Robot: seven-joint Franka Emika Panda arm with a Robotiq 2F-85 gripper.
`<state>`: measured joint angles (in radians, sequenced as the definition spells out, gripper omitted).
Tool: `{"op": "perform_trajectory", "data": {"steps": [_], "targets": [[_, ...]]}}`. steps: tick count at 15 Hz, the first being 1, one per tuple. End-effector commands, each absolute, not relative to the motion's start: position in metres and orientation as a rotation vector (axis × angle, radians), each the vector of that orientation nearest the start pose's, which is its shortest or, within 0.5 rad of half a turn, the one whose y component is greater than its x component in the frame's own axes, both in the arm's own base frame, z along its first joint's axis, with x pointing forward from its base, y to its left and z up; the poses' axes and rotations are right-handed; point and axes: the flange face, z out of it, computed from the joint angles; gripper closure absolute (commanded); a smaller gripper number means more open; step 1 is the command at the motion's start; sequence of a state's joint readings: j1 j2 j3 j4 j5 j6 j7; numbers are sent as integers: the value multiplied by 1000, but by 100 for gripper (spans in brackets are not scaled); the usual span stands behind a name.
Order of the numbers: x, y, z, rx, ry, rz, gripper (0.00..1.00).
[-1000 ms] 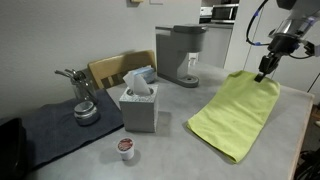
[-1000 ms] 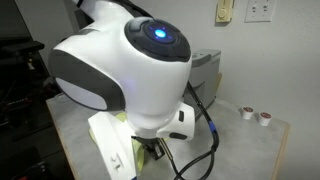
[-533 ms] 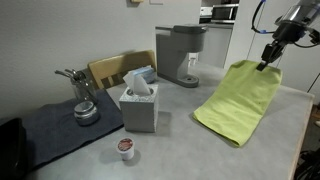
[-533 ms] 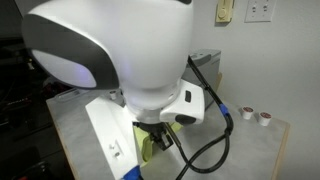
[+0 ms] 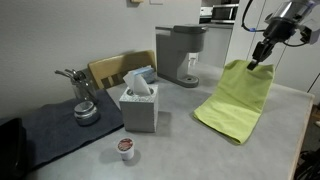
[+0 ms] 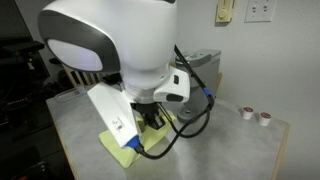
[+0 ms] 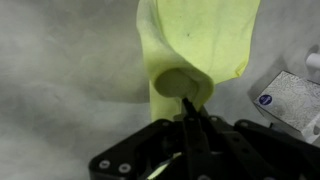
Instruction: Fold the yellow cloth in half
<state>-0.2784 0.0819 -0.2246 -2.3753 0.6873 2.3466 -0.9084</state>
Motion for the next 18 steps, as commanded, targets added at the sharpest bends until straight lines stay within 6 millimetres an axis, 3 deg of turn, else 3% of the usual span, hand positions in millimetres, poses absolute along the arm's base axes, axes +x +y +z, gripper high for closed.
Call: {"op": "perform_trajectory", "data": {"steps": [1,10,18], "targets": [[447,-197,273,-2662,80,-270,99],[463,-121,241,-2502,-97,-131,99],[456,-89,181,-2340,-167,97,99]]}}
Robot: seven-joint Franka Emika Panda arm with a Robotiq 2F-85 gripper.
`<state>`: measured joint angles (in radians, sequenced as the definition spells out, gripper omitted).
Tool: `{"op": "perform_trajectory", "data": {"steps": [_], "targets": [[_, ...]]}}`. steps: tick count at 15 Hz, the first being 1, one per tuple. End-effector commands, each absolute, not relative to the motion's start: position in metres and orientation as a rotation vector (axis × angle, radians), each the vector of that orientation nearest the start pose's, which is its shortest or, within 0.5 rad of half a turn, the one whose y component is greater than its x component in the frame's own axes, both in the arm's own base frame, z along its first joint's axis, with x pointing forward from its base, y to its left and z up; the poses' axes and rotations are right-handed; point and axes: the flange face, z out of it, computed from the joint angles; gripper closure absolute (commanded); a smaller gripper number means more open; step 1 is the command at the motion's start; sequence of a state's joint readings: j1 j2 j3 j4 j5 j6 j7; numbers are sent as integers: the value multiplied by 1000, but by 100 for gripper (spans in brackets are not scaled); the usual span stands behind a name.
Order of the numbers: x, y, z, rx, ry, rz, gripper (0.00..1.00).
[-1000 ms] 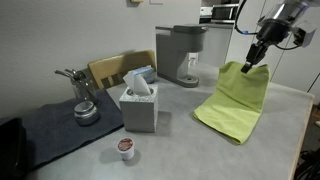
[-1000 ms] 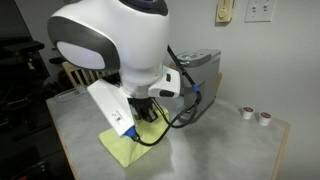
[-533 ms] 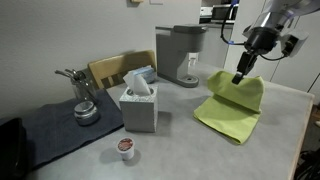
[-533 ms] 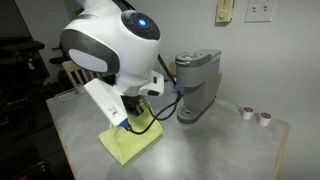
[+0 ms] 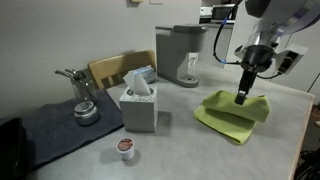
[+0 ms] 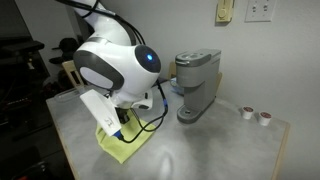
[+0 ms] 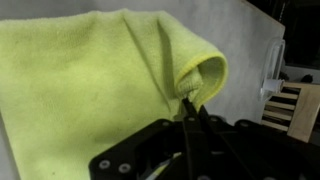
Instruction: Fold the yellow cloth in half
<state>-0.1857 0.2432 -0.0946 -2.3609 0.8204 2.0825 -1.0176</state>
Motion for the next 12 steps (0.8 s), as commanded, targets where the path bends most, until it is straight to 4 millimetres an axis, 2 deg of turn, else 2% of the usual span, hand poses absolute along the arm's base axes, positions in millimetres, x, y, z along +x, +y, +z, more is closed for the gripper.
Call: {"op": "perform_trajectory", "data": {"steps": [1,4,6,12], "targets": [[455,-87,173,-2331,-163,121,99],[455,-83,156,-2316,-148,157,99],[457,-85,153,-2314,-137,154,99],[464,-94,171,-2354,-102,63,99]]}}
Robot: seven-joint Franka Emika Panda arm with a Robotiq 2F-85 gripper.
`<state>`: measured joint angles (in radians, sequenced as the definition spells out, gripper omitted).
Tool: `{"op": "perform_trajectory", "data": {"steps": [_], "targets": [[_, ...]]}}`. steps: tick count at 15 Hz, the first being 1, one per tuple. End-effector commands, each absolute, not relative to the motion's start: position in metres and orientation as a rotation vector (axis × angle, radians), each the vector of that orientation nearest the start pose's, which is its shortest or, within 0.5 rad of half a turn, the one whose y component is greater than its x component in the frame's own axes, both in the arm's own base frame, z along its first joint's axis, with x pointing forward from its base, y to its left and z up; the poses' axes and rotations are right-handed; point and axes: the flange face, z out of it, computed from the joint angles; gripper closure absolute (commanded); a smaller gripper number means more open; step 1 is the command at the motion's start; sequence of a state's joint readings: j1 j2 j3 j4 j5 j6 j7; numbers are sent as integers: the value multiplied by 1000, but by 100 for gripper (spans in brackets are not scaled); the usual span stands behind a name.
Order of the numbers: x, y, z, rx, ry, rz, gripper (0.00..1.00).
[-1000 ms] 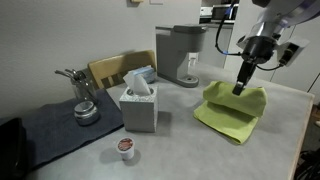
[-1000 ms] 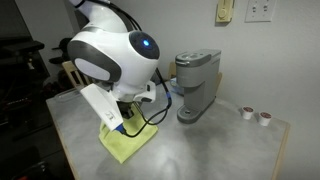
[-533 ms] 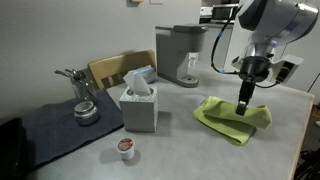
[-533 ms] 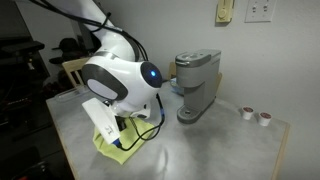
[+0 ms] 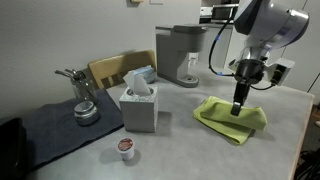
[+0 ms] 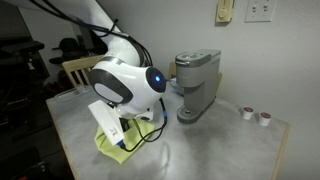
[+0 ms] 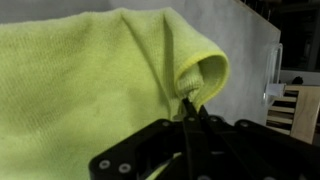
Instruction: Fold the yellow cloth in half
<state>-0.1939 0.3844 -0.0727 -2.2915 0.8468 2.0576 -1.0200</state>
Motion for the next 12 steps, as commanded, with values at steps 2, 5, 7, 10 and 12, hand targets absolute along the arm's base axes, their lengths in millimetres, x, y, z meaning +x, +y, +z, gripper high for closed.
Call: {"op": "perform_trajectory", "data": {"steps": [2,5,7,10,12], "targets": [[468,-97,178,-2390,-92,20,99],[474,-101,186,-2430,-75,-44,99],[475,-102,191,-2442,-69,-75,99],[475,-103,202,-2439,-80,-107,99],[474,-103,207,-2439,-81,-121,99]]}}
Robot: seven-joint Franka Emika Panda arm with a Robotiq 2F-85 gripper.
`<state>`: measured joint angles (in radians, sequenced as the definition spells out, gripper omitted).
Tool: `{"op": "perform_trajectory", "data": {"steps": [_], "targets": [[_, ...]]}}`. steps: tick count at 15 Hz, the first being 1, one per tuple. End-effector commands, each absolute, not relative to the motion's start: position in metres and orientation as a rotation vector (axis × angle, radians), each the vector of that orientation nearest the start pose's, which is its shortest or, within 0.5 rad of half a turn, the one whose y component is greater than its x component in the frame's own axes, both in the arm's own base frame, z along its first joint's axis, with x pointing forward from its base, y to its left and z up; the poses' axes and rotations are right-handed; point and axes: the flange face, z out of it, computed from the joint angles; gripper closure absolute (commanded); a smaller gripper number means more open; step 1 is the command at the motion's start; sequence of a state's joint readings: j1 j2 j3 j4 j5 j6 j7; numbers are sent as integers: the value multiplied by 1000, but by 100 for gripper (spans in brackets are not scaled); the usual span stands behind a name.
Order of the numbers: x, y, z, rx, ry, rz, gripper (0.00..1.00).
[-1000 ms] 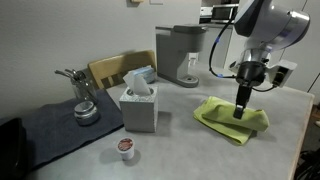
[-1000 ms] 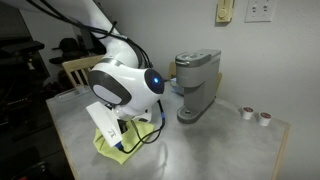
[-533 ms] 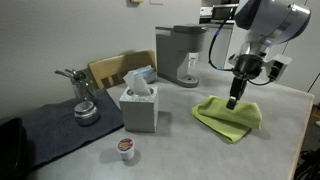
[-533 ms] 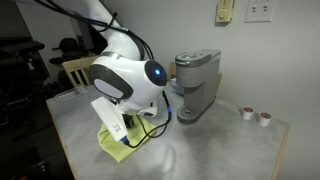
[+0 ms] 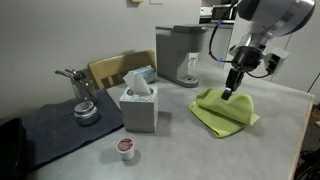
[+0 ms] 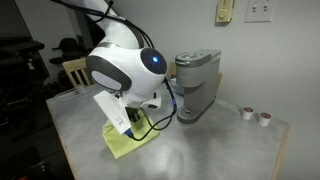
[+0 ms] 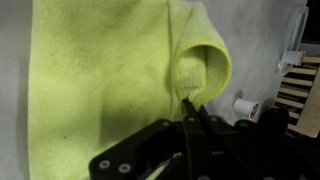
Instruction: Fold the yellow cloth in half
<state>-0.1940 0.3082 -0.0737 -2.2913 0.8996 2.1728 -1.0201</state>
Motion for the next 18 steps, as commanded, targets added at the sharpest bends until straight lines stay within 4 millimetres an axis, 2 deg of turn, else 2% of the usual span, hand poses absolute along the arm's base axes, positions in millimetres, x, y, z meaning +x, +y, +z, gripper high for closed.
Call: {"op": "perform_trajectory", "data": {"steps": [1,4,7,18], "targets": [[474,-103,210,-2440,-80,-130,99],[476,-104,215,-2447,-66,-163,99],[478,-105,208,-2459,-45,-191,99],[471,-89,144,-2425,-22,-33,99]]}}
